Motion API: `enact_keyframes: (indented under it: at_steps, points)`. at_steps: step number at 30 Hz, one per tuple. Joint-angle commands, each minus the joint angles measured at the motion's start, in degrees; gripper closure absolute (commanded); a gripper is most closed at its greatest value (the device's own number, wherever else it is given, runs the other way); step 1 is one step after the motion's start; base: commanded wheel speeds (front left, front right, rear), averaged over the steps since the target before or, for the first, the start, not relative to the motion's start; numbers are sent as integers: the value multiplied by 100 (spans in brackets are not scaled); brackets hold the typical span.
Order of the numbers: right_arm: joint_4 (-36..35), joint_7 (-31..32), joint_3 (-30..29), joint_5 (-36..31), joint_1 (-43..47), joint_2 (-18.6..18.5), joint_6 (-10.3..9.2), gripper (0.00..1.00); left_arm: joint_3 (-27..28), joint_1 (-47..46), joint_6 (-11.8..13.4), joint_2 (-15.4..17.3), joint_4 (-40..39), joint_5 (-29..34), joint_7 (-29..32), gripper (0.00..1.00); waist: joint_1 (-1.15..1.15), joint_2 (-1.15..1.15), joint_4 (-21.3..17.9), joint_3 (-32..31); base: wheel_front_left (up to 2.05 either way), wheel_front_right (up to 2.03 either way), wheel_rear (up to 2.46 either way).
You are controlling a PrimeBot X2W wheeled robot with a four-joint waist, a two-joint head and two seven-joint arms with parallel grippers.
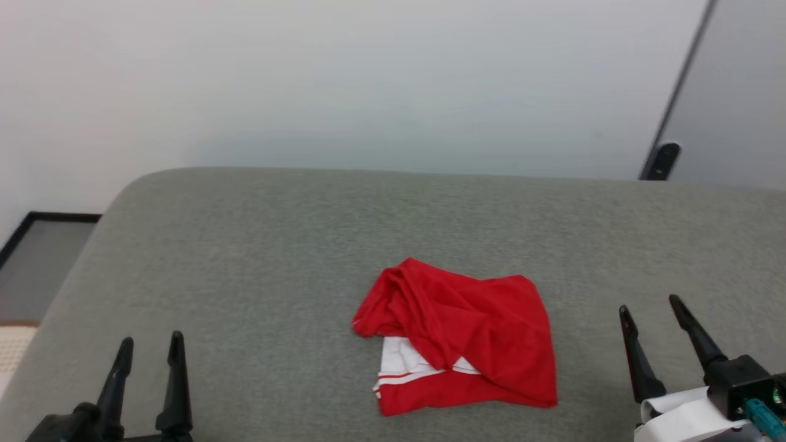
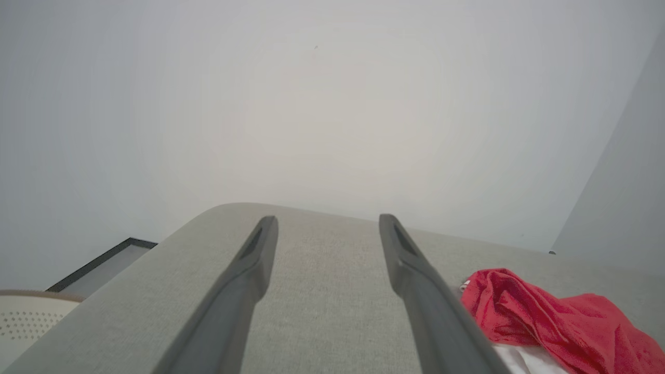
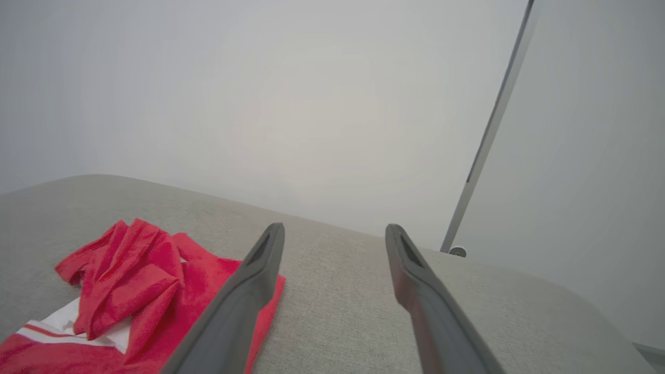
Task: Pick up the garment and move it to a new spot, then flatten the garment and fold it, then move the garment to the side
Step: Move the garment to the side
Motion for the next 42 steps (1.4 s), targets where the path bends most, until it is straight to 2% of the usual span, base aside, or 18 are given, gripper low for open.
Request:
enact_keyframes:
  at_steps: [1, 5, 8, 19, 24, 27, 32, 42]
  points:
    - [35, -27, 8, -22, -53, 10, -7, 0, 17, 32, -11, 2, 6, 42, 2, 0, 0, 0, 276, -72, 0, 0, 0]
    - [360, -23, 143, 56, -193, -72, -7, 0, 1, 24, -11, 19, -7, 43, 2, 0, 0, 0, 471, -96, 0, 0, 0]
    - [733, 392, 296, 201, -483, -184, -7, 0, -71, -24, -11, 5, -16, 36, 2, 0, 0, 0, 556, -86, 0, 0, 0]
    - [1759, 3595, 1232, 1358, -1924, -721, -6, 0, -547, -241, -11, -46, 102, -63, 2, 0, 0, 0, 912, 75, 0, 0, 0]
    - [2050, 4990, 1369, 1778, -2229, -757, -7, 0, -733, -324, -11, -88, 196, -121, 2, 0, 0, 0, 1107, 168, 0, 0, 0]
    - [2057, 5587, 1490, 1946, -2279, -786, -8, 0, -818, -373, -11, -119, 243, -169, 2, 0, 0, 0, 1212, 285, 0, 0, 0]
    - [2146, 6073, 1405, 1781, -2352, -872, -7, 0, -907, -520, -11, -170, 298, -235, 2, 0, 0, 0, 1399, 493, 0, 0, 0]
    - [2822, 6132, 935, 1284, -2583, -595, -7, 0, -1037, -793, -11, -239, 347, -350, 2, 0, 0, 0, 1631, 891, 0, 0, 0]
